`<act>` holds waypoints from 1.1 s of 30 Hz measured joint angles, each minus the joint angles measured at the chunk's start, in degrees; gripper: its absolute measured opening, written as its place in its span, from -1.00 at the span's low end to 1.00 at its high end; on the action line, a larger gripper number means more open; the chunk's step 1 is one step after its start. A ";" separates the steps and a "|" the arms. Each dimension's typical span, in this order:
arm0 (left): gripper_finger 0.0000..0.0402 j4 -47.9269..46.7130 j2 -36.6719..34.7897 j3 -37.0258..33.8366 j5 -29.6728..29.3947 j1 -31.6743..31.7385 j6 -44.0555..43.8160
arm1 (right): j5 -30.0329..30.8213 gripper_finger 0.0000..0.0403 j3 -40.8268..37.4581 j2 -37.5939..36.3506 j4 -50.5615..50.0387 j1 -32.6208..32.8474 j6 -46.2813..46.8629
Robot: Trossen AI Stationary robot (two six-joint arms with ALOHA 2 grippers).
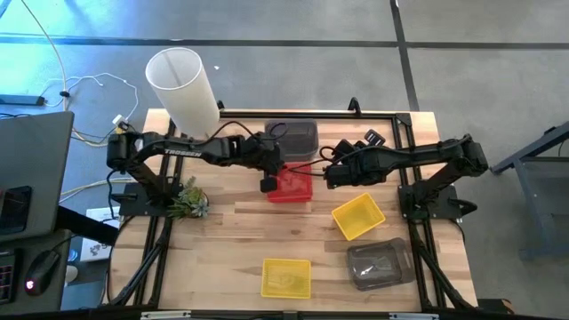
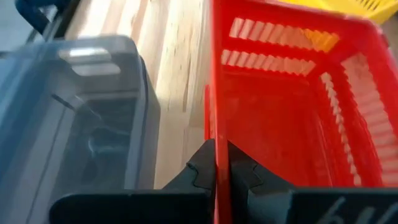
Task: Stack baskets by color
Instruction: Stack the bottom red basket on the red baskets
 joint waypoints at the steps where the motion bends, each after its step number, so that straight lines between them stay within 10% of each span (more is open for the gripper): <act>1: -1.00 -0.04 0.55 0.00 -0.02 0.15 0.00 | 0.00 -0.61 0.00 0.00 0.01 0.00 0.00; 23: -0.97 0.71 5.67 0.00 -0.24 0.53 -0.37 | -0.68 -0.61 0.02 0.00 0.09 0.00 0.00; 33: -0.52 0.72 5.51 0.00 0.19 0.53 1.09 | -3.20 -0.61 0.02 0.00 0.47 0.00 0.02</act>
